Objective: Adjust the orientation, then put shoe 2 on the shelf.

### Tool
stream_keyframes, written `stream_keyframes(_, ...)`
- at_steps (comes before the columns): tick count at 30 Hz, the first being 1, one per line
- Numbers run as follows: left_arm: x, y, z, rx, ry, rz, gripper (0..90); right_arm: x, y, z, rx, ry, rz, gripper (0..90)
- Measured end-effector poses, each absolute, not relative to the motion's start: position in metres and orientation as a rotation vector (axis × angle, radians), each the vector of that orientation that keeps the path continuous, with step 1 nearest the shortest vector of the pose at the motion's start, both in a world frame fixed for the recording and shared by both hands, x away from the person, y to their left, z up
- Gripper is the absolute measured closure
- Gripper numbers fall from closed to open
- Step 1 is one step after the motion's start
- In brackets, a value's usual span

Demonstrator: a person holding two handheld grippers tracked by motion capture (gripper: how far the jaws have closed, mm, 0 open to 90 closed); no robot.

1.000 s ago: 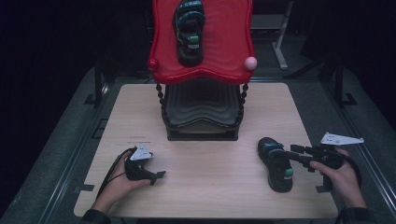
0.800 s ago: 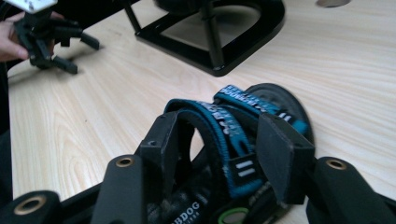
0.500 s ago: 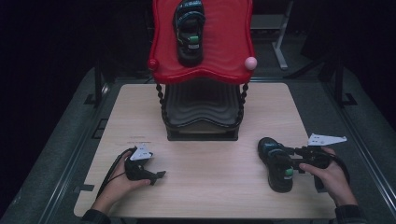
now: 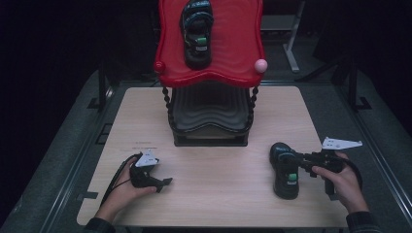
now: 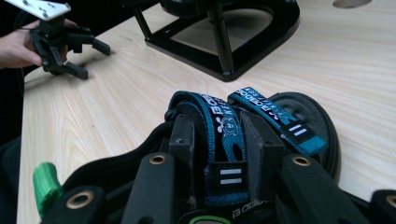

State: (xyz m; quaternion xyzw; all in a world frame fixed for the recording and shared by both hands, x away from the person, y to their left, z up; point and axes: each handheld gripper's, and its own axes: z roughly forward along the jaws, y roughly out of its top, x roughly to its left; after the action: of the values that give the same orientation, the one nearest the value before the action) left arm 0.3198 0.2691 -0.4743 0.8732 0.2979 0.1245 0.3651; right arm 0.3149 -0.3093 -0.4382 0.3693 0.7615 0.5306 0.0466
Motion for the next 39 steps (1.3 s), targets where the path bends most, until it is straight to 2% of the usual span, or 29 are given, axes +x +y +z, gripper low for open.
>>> stream_keyframes(9,0.32,0.269,-0.474,2.248,0.766,0.32,5.9,0.313,-0.308,-0.405,1.099,2.223,1.695,67.3)
stream_keyframes(17,0.32,0.269,-0.474,2.248,0.766,0.32,5.9,0.319,-0.302,-0.36,1.051,2.116,1.783,67.4)
stream_keyframes(35,0.32,0.269,-0.474,2.253,0.765,0.317,5.9,0.348,-0.294,-0.235,0.88,1.91,1.933,67.8)
stream_keyframes(39,0.32,0.269,-0.474,2.252,0.765,0.319,5.9,0.355,-0.29,-0.195,0.822,1.835,1.982,67.9)
